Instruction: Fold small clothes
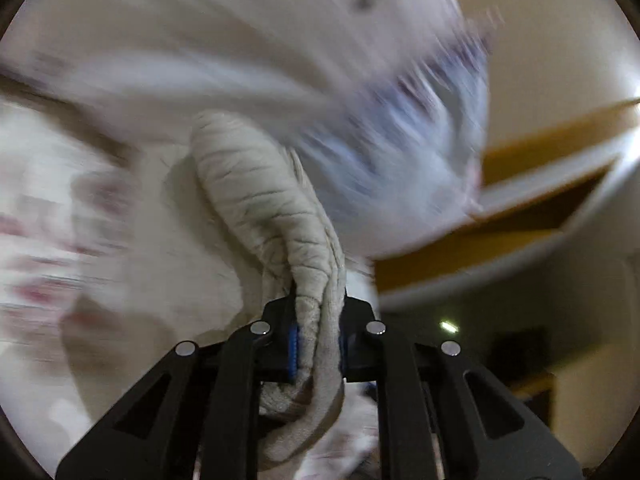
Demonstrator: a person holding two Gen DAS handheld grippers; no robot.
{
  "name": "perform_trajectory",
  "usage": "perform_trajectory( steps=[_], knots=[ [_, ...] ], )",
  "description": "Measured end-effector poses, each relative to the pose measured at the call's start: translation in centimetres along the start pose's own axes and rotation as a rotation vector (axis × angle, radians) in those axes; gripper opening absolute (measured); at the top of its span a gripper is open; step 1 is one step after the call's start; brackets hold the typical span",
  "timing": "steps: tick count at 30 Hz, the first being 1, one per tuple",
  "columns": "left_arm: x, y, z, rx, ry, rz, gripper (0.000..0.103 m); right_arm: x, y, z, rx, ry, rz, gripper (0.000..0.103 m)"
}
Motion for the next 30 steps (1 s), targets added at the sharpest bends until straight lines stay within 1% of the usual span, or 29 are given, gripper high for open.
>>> perform_trajectory(
  steps=[1,2,3,4,5,6,7,8,9,10,11,12,13,14,15,17,18,19,20,21,22,23,24,26,27,28,29,30],
  knots=[
    [3.0,0.8,-0.9,-0.007,0.036,0.034,0.014,-0.3,-0.4,-0.3,0.003,0.006,-0.011,0.078],
    [6.0,1.8,-1.6,-0.031,0.073,0.076,0.016,-0.5,-1.2,-0.6,0.002,0.018,-0.026,0.078],
    [9.6,3.4,-2.0,-0.080,0.126,0.140,0.019,-0.4,-1.6,-0.8,-0.001,0.029,-0.030,0.078],
    [12.0,4.5,-2.1,-0.135,0.175,0.184,0.022,-0.3,-2.1,-1.1,-0.006,0.038,-0.025,0.078],
    [12.7,4.9,-2.1,-0.163,0.203,0.195,0.023,0.1,-2.4,-1.3,-0.007,0.050,-0.011,0.078],
    [12.8,5.1,-1.9,-0.194,0.228,0.183,0.026,0.6,-2.7,-1.5,-0.003,0.057,0.011,0.079],
    [11.9,4.7,-1.4,-0.182,0.204,0.150,0.032,1.0,-2.9,-1.7,0.005,0.057,0.036,0.085],
    [10.8,4.1,-0.8,-0.142,0.154,0.119,0.055,1.3,-3.0,-1.8,0.011,0.055,0.053,0.089],
    [8.9,3.1,0.4,-0.071,0.034,0.079,0.072,1.8,-3.0,-1.8,0.021,0.046,0.082,0.094],
    [6.8,2.0,1.9,0.006,-0.108,0.049,0.075,2.3,-3.0,-1.7,0.021,0.036,0.108,0.096],
    [4.9,1.1,3.3,0.068,-0.219,0.043,0.075,3.1,-2.9,-1.6,0.021,0.029,0.148,0.096],
    [4.1,0.9,4.2,0.090,-0.278,0.052,0.079,3.7,-2.7,-1.6,0.022,0.031,0.180,0.096],
    [3.3,1.1,5.5,0.099,-0.342,0.079,0.080,4.8,-2.3,-1.7,0.020,0.047,0.233,0.096],
    [3.1,1.5,6.6,0.104,-0.389,0.115,0.080,5.8,-1.9,-1.9,0.015,0.068,0.277,0.096],
    [3.1,2.5,7.7,0.125,-0.453,0.169,0.080,6.6,-1.6,-1.9,0.005,0.084,0.308,0.096],
    [4.1,4.2,9.3,0.181,-0.542,0.244,0.080,7.6,-1.1,-2.0,-0.015,0.103,0.340,0.096],
    [4.6,4.9,9.9,0.190,-0.557,0.266,0.082,7.7,-1.1,-1.4,-0.045,0.084,0.319,0.085],
    [4.6,5.4,10.4,0.187,-0.548,0.269,0.082,7.8,-0.9,-0.9,-0.065,0.065,0.323,0.061],
    [4.8,5.7,10.6,0.177,-0.529,0.266,0.082,8.2,-0.4,-0.8,-0.070,0.062,0.343,0.050],
    [5.2,5.9,11.0,0.157,-0.502,0.257,0.079,8.5,0.0,-1.1,-0.078,0.084,0.346,0.044],
    [6.3,5.7,10.4,0.156,-0.481,0.241,0.065,8.4,0.1,-0.9,-0.084,0.080,0.331,0.038],
    [6.7,5.7,10.3,0.142,-0.457,0.237,0.057,8.0,0.3,-0.3,-0.092,0.064,0.313,0.036],
    [6.7,5.4,10.2,0.133,-0.448,0.230,0.044,7.7,0.4,0.3,-0.099,0.053,0.299,0.034],
    [5.1,5.0,9.2,0.126,-0.379,0.227,0.035,6.6,0.7,2.4,-0.139,0.014,0.270,0.033],
    [3.8,4.9,8.2,0.140,-0.331,0.230,0.034,6.3,0.9,3.4,-0.157,-0.004,0.261,0.031],
    [2.4,4.8,7.2,0.174,-0.312,0.228,0.033,5.8,1.4,4.8,-0.189,-0.029,0.257,0.029],
    [1.0,4.6,6.3,0.217,-0.313,0.216,0.034,5.7,2.3,6.1,-0.228,-0.046,0.263,0.029],
    [-1.1,4.4,5.5,0.260,-0.326,0.198,0.035,5.8,2.8,7.0,-0.259,-0.045,0.270,0.029]
  ],
)
Point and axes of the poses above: each gripper's, at about its wrist camera, not at the fingertips, and x roughly the way its jaws point, z to its left, y to its underside, the point moved 10 cm from there along x, roughly the way its jaws point, and after that the axes turned 10 degrees about y, right-handed, at the moved point
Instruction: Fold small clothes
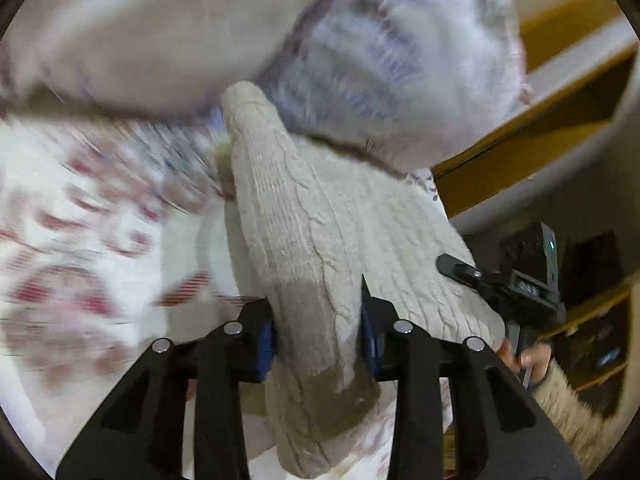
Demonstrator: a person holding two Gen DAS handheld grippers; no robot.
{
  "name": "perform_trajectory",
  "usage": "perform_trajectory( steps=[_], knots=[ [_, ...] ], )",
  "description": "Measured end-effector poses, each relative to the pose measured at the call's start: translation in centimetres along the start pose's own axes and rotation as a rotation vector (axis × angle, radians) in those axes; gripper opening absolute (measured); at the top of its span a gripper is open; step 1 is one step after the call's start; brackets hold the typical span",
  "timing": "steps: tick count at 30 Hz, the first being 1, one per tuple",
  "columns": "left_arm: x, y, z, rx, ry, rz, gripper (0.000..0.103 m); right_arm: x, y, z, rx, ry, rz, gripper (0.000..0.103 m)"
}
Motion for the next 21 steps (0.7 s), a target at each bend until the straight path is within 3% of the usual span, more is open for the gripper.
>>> perform_trajectory(
  steps=[1,2,4,5,8,9,10,11,14,17,19,20,21],
  knots=[
    [-1.2,-0.2,0.4,0.021,-0.032,-0.006,0.037,0.8,0.7,1.0,-0.052,0.033,0.022,0.030],
    [-2.6,0.0,1.7,0.053,-0.113,-0.004,0.041,1.6,1.3,1.4,-0.087,0.079,0.040,0.032],
    [-4.4,0.3,4.2,0.060,-0.259,-0.012,0.048,2.3,1.3,1.0,-0.067,0.128,0.029,0.051],
    [-5.3,0.5,5.3,0.049,-0.306,-0.023,0.048,2.5,1.0,0.5,-0.013,0.120,0.020,0.056],
    [-7.9,1.4,5.9,0.010,-0.328,-0.081,0.068,3.2,0.4,0.4,0.089,0.040,0.019,0.057],
    [-8.9,1.7,6.0,0.014,-0.341,-0.102,0.071,3.8,0.2,0.7,0.075,0.039,0.025,0.028],
    [-9.6,2.2,6.2,0.017,-0.349,-0.113,0.071,4.6,0.1,1.0,0.023,0.094,0.025,0.008],
    [-10.1,3.0,6.2,0.018,-0.360,-0.116,0.072,4.8,-0.8,0.5,-0.034,0.217,-0.014,0.008],
    [-11.2,4.7,6.1,0.037,-0.388,-0.103,0.077,4.3,-4.0,-1.3,0.038,0.339,-0.116,0.008],
    [-10.9,7.8,6.3,0.054,-0.415,-0.066,0.081,4.5,-3.6,-1.7,0.016,0.394,-0.060,0.015],
    [-11.0,9.4,6.4,0.058,-0.444,-0.052,0.087,2.0,-3.2,-0.3,-0.004,0.357,-0.129,0.020],
    [-11.1,10.0,6.4,0.065,-0.461,-0.050,0.090,0.0,-2.5,1.4,-0.023,0.296,-0.174,0.024],
    [-10.9,10.4,6.3,0.070,-0.470,-0.050,0.093,-0.8,-2.1,2.6,-0.036,0.243,-0.193,0.040]
  ],
)
Point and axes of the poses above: each gripper's, at about its wrist camera, not at the fingertips, and x roughly the way its jaws point, z to its left, y to its underside, the point moved 10 cm from there along x, roughly the way its jaws point, and after that the axes turned 10 degrees about y, right-handed, at the moved point
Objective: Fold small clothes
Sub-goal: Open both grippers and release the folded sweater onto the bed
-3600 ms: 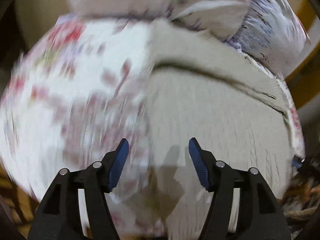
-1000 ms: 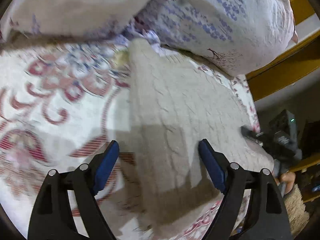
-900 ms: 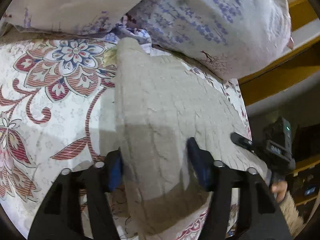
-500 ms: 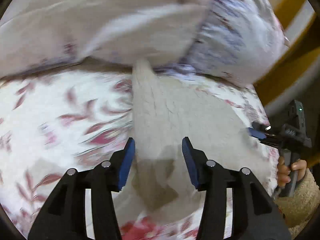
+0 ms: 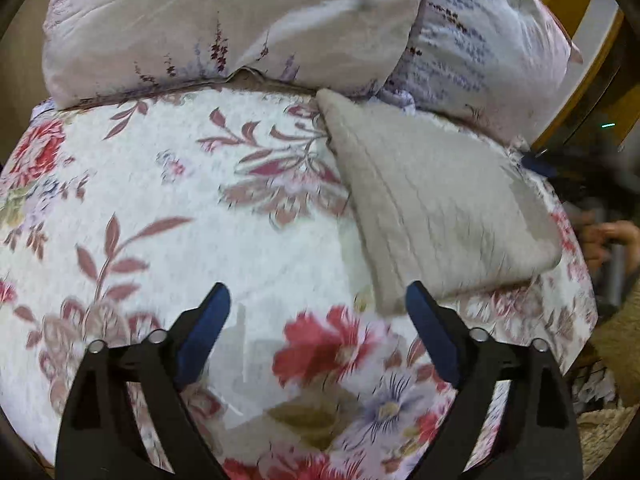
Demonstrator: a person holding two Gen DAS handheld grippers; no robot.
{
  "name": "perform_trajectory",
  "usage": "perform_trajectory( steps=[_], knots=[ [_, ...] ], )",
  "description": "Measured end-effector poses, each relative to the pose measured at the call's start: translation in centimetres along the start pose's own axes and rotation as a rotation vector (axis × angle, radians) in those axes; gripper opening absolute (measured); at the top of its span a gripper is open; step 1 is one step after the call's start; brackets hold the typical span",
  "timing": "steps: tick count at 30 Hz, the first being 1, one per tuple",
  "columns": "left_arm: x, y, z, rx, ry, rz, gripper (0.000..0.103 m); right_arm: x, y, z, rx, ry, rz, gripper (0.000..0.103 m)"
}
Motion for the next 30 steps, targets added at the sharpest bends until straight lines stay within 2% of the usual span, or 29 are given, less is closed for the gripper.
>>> perform_trajectory(
  steps=[1,2,3,5,6,8,11,12,13,15,16,18,20,22,23,26,30],
  knots=[
    [0.0,0.3,-0.3,0.005,-0.006,-0.003,0.095,-1.7,0.7,1.0,-0.014,-0.049,-0.023,0.058],
    [0.0,0.5,-0.6,0.010,-0.007,-0.005,0.097,-3.0,1.7,2.0,-0.044,-0.081,-0.038,0.063],
    [-0.1,0.6,-0.9,0.014,-0.005,-0.007,0.097,-3.2,2.6,2.7,-0.069,-0.095,-0.032,0.065],
    [0.3,1.1,-1.8,0.021,0.004,0.000,0.099,-2.4,5.2,3.8,-0.121,-0.106,0.034,0.065],
    [0.6,1.3,-2.1,0.023,-0.003,0.008,0.101,-0.8,6.6,3.2,-0.126,-0.069,0.091,0.065],
    [1.5,1.7,-2.7,0.034,-0.022,0.030,0.101,2.7,7.9,0.1,-0.094,0.061,0.171,0.064],
    [2.5,2.2,-3.2,0.037,-0.063,0.056,0.101,1.1,6.8,-0.6,-0.035,0.079,0.104,0.065],
    [2.9,2.4,-3.4,0.035,-0.084,0.062,0.101,0.1,6.8,-0.3,-0.052,0.081,0.081,0.069],
    [3.2,2.6,-3.6,0.034,-0.095,0.062,0.101,-1.4,7.0,-0.1,-0.091,0.098,0.041,0.085],
    [3.7,2.9,-4.0,0.034,-0.103,0.065,0.101,-3.9,8.3,-0.3,-0.163,0.166,-0.035,0.100],
    [4.1,3.2,-4.2,0.032,-0.107,0.069,0.101,-4.8,9.7,-0.8,-0.197,0.197,-0.054,0.100],
    [4.7,3.6,-4.2,0.019,-0.114,0.083,0.101,-4.3,11.9,-2.1,-0.213,0.252,-0.037,0.100],
    [5.2,4.0,-4.2,0.012,-0.127,0.088,0.101,-3.0,14.1,-3.3,-0.222,0.311,0.005,0.100],
    [5.5,4.1,-4.2,0.031,-0.164,0.089,0.101,-1.9,16.2,-3.8,-0.244,0.333,0.049,0.100],
    [5.6,4.2,-4.2,0.036,-0.179,0.091,0.101,-1.7,16.6,-3.8,-0.253,0.338,0.051,0.101],
    [5.7,4.3,-4.2,0.046,-0.207,0.095,0.101,-1.0,17.4,-3.1,-0.341,0.424,0.021,0.102],
    [5.7,4.4,-4.0,0.036,-0.219,0.111,0.101,-0.8,17.9,-2.5,-0.374,0.456,-0.003,0.102]
  ],
)
Point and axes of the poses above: each gripper's, at about its wrist camera, not at the fingertips, and x roughly the way its jaws point, z to its left, y to its underside, the point moved 10 cm from there along x, roughly the way its jaws point, and after that the axes turned 10 degrees about y, right-handed, at the moved point
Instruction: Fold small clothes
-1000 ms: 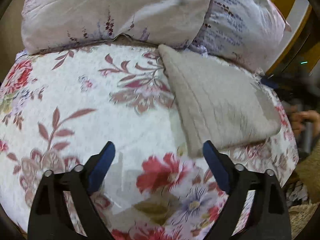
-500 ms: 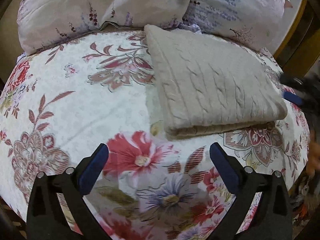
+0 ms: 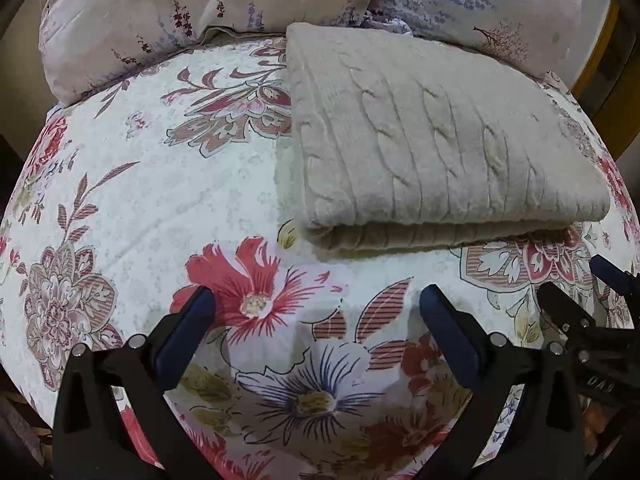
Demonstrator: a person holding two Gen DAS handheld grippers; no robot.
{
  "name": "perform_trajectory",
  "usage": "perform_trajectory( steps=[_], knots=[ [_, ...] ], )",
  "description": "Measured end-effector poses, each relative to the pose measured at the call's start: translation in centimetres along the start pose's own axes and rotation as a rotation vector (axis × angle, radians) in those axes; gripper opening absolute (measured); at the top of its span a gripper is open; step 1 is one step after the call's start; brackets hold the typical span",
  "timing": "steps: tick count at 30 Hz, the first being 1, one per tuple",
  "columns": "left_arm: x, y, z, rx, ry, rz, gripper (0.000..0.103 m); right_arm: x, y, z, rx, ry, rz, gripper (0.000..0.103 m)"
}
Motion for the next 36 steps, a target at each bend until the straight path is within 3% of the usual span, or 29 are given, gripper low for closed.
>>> perform_trajectory(
  steps=[36],
  knots=[
    [-0.22,0.26,-0.08,-0.010,-0.011,0.000,0.101,-0.01,0.16,-0.17,0.037,0.026,0.031,0.102]
  ],
)
Point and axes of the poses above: each gripper's, at about its wrist camera, not at the fingertips, and x roughly the way its jaws point, z to its left, y to its underside, the point moved 10 cm from there along x, roughly the way its jaws point, and after that the axes turned 10 degrees about y, right-handed, at the moved point
